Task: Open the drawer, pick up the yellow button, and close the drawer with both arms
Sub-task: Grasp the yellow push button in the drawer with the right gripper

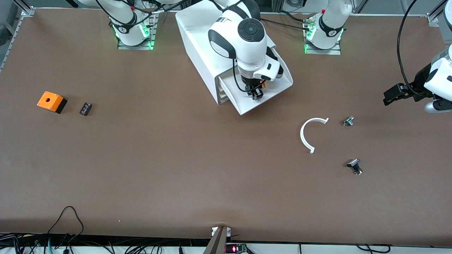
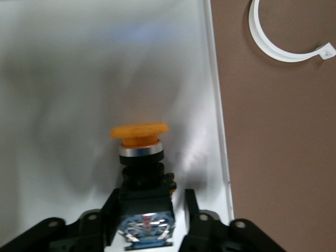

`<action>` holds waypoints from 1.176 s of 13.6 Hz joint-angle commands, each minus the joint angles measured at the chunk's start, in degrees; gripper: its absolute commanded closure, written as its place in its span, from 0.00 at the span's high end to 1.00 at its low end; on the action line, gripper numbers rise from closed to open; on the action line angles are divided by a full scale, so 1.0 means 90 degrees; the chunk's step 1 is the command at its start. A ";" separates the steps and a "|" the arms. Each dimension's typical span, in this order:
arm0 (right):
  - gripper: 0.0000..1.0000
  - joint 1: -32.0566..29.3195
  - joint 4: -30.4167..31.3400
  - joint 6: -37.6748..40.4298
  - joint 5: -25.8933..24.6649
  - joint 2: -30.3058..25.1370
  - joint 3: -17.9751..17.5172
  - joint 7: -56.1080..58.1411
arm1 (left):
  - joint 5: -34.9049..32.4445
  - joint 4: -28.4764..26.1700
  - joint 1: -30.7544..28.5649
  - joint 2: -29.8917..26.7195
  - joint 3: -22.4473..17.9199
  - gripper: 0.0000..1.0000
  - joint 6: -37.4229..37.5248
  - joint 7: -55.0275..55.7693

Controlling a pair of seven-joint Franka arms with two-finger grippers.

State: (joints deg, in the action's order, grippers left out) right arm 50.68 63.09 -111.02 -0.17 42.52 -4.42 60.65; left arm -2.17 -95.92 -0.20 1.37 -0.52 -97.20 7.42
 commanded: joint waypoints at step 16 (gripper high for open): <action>0.17 -0.0610 -0.0174 0.0578 -0.0409 -0.1062 0.0636 -0.0684 | -0.0081 0.0209 0.0003 0.0102 0.0029 1.00 0.0194 0.0055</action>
State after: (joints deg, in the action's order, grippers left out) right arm 47.90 60.82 -106.37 -1.40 34.24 0.34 55.15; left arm -2.17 -95.91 -0.18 1.37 -0.50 -96.72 7.44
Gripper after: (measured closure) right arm 0.581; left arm 0.000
